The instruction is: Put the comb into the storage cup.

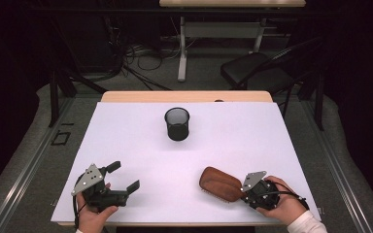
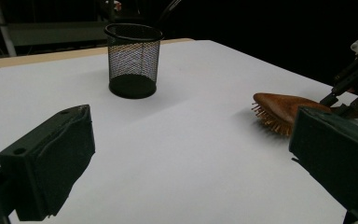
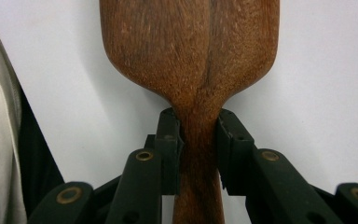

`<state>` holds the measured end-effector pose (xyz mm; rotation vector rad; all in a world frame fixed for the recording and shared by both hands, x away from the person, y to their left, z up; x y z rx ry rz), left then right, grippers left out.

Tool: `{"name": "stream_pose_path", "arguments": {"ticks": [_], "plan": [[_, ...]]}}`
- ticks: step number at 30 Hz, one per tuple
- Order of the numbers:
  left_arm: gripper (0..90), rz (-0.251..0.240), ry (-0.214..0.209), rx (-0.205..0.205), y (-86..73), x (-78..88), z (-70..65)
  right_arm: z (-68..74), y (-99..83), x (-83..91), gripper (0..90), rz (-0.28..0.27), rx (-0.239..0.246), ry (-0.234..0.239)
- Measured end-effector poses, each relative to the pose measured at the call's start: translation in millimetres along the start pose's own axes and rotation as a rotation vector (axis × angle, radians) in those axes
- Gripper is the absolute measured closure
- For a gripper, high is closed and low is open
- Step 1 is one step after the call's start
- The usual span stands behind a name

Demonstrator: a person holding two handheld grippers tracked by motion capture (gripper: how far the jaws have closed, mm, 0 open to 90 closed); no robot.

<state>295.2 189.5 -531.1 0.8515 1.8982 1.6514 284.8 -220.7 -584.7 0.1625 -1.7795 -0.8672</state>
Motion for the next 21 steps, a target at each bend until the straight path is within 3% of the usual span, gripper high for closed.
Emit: {"name": "stream_pose_path", "arguments": {"ticks": [14,21], "plan": [[0.4,0.002,0.006,-0.003,-0.1,0.0,0.5,0.4,-0.6,2.2,72.7,-0.017,-0.038,0.008],[0.4,0.001,0.006,-0.003,-0.1,0.0,0.5,0.4,-0.6,2.4,72.7,-0.036,-0.030,0.008]]}}
Point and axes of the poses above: each handheld gripper's, and its own axes: x roughly backward along the jaws, y roughly out of its top, z roughly to its left, the point moved 6 cm from there along -x, roughly forward along the jaws, and after that the axes turned 13 degrees about -z, right-handed, at the moved point
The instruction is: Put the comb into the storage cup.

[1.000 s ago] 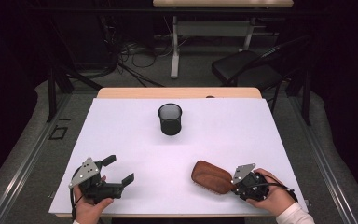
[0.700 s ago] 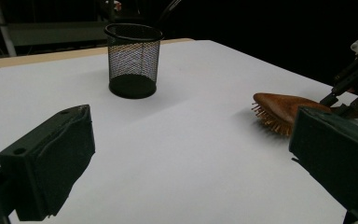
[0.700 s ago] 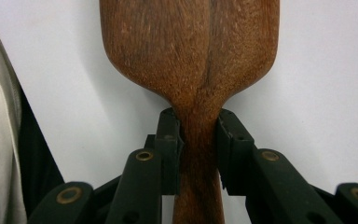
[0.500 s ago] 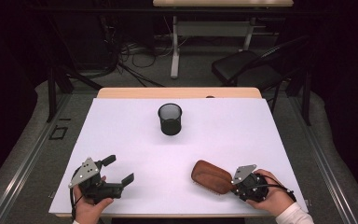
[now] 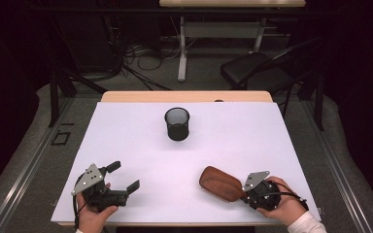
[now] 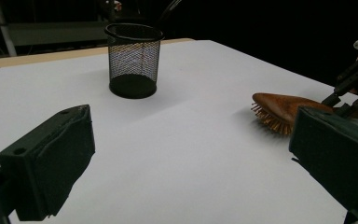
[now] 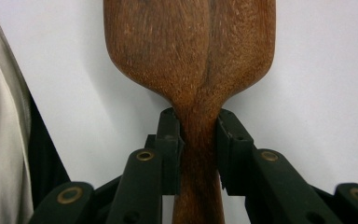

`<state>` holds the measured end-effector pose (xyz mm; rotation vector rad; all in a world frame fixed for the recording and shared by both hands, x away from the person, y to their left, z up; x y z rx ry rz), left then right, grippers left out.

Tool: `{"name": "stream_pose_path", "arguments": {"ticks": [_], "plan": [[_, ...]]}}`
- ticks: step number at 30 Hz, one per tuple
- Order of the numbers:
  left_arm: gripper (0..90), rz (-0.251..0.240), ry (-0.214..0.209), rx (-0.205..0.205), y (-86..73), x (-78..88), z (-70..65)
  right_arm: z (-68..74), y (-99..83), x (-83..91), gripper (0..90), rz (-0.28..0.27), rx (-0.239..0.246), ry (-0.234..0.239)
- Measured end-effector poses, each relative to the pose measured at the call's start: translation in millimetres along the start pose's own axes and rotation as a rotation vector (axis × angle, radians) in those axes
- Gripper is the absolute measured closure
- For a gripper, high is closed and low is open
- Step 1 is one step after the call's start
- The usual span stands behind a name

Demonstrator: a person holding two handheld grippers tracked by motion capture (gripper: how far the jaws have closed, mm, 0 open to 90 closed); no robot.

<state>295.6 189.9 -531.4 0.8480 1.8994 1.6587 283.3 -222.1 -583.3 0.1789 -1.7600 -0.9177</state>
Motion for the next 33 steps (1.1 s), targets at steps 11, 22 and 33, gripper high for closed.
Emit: {"name": "stream_pose_path", "arguments": {"ticks": [11,22,33], "plan": [[0.4,0.000,0.001,0.000,-0.1,-0.2,0.2,0.4,-0.3,1.7,72.8,-0.028,-0.014,-0.006],[0.4,0.001,-0.001,0.000,-0.3,-0.4,0.1,0.4,-0.3,2.2,72.8,-0.056,-0.031,-0.005],[0.4,0.001,-0.002,0.000,-0.3,-0.2,0.2,2.6,3.4,2.0,72.7,-0.076,-0.029,0.001]]}}
Point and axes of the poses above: each handheld gripper's, and its own axes: x roughly backward along the jaws, y roughly out of its top, z roughly to its left, the point moved 6 cm from there along -x, roughly forward along the jaws, and after that the axes turned 13 degrees about -z, right-handed, at the moved point
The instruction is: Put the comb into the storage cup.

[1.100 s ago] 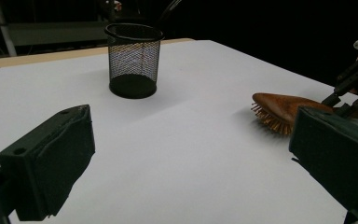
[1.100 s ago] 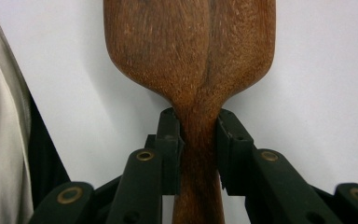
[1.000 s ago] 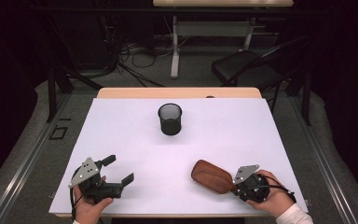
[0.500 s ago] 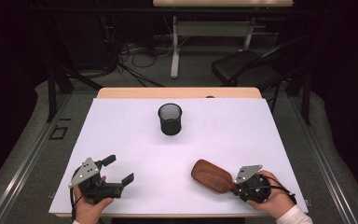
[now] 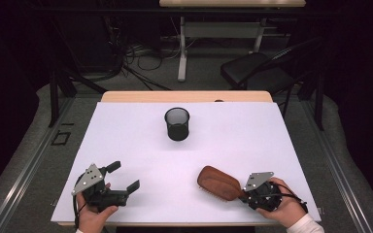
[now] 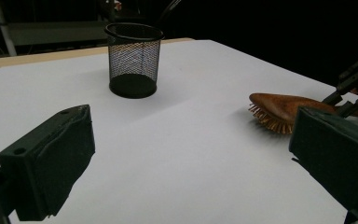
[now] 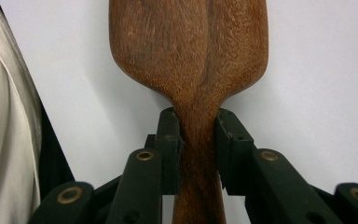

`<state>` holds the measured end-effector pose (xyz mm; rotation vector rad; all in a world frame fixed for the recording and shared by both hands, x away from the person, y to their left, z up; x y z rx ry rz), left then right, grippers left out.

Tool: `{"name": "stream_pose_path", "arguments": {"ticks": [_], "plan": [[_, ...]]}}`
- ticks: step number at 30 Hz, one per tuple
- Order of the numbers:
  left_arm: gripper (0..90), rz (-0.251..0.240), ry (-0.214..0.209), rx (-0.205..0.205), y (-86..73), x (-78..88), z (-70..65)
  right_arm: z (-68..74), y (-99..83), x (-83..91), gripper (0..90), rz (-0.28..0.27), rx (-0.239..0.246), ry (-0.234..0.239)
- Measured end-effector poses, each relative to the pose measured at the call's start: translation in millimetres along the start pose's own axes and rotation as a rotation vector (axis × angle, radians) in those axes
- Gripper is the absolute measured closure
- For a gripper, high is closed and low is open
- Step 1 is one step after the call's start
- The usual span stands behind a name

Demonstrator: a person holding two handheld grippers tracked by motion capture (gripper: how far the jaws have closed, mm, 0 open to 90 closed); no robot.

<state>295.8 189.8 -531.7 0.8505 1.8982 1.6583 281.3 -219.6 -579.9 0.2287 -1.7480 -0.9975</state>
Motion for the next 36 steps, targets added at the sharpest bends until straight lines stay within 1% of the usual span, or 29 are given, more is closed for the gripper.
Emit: {"name": "stream_pose_path", "arguments": {"ticks": [2,7,9,10,12,15,18,24,26,30,32,36], "plan": [[0.4,0.000,0.000,0.000,0.0,0.0,0.1,0.0,0.7,0.8,72.7,0.003,0.002,-0.003],[0.4,0.001,-0.001,0.000,0.0,0.1,0.1,0.4,4.2,1.8,72.7,-0.029,-0.007,-0.017],[0.4,-0.004,-0.008,0.008,0.5,0.1,-0.4,0.2,5.8,2.5,72.7,-0.043,-0.010,-0.016],[0.4,-0.004,-0.003,0.008,0.6,0.3,-0.5,0.5,6.5,3.2,72.7,-0.046,-0.016,-0.012],[0.4,-0.005,-0.008,0.009,0.7,0.4,-0.7,-0.5,7.2,3.2,72.7,-0.055,-0.017,-0.017],[0.4,-0.003,-0.003,0.006,0.5,0.5,-0.2,-1.4,7.9,3.4,72.7,-0.067,-0.031,-0.030],[0.4,-0.002,-0.003,0.005,0.4,0.5,0.0,-3.5,9.0,3.1,72.7,-0.093,-0.045,-0.033],[0.4,-0.001,-0.005,0.005,0.2,0.0,-0.2,-7.0,10.8,3.4,72.7,-0.116,-0.069,-0.050],[0.4,-0.001,-0.005,0.005,0.2,0.2,-0.2,-7.8,12.0,3.0,72.7,-0.133,-0.076,-0.054],[0.4,-0.001,-0.002,0.004,0.2,0.3,0.2,-8.6,13.6,2.4,72.7,-0.148,-0.090,-0.059],[0.4,0.000,-0.002,0.004,0.1,0.2,0.2,-9.6,14.0,2.1,72.7,-0.152,-0.088,-0.064],[0.4,0.003,-0.003,0.003,-0.1,0.2,0.4,-9.8,15.9,1.7,72.7,-0.166,-0.108,-0.070]]}}
Point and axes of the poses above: each handheld gripper's, and its own axes: x roughly backward along the jaws, y roughly out of its top, z roughly to its left, the point moved 6 cm from there along -x, roughly forward along the jaws, and after that the axes turned 13 degrees about -z, right-handed, at the moved point
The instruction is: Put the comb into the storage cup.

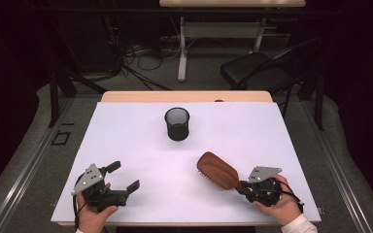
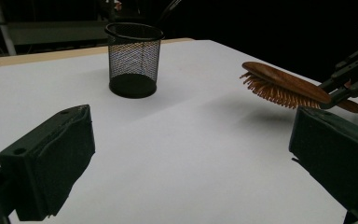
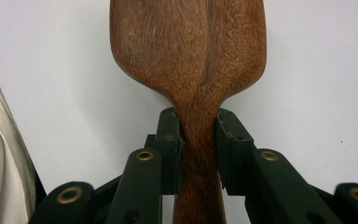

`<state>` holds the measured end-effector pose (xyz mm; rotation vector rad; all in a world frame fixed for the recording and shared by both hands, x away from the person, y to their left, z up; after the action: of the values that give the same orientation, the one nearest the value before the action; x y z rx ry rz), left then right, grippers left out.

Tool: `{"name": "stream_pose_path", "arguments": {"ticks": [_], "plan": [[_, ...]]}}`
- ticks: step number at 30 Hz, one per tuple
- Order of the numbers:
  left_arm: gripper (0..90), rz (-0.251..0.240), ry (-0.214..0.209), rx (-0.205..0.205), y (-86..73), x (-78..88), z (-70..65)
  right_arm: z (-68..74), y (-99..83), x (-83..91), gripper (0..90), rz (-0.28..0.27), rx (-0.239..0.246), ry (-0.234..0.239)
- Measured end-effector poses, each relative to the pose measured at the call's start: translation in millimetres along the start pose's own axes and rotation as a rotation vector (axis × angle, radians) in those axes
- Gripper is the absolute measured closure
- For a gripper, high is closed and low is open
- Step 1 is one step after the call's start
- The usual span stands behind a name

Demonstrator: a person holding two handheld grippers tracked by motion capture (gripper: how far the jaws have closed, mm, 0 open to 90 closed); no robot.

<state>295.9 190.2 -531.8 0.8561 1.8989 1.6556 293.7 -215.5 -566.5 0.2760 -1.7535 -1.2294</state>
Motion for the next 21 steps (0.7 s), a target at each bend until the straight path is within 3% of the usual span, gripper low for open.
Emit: {"name": "stream_pose_path", "arguments": {"ticks": [21], "plan": [[0.4,0.006,-0.003,0.001,-1.0,-2.3,-0.1,7.7,19.2,-14.4,72.7,-0.100,-0.008,-0.009]]}}
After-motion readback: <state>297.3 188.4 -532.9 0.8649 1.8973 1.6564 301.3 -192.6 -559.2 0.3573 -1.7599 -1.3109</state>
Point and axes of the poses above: each handheld gripper's, and its own axes: x roughly backward along the jaws, y roughly out of its top, z roughly to its left, the point moved 6 cm from there along -x, roughly forward along the jaws, and after that the axes turned 13 degrees about -z, right-handed, at the moved point
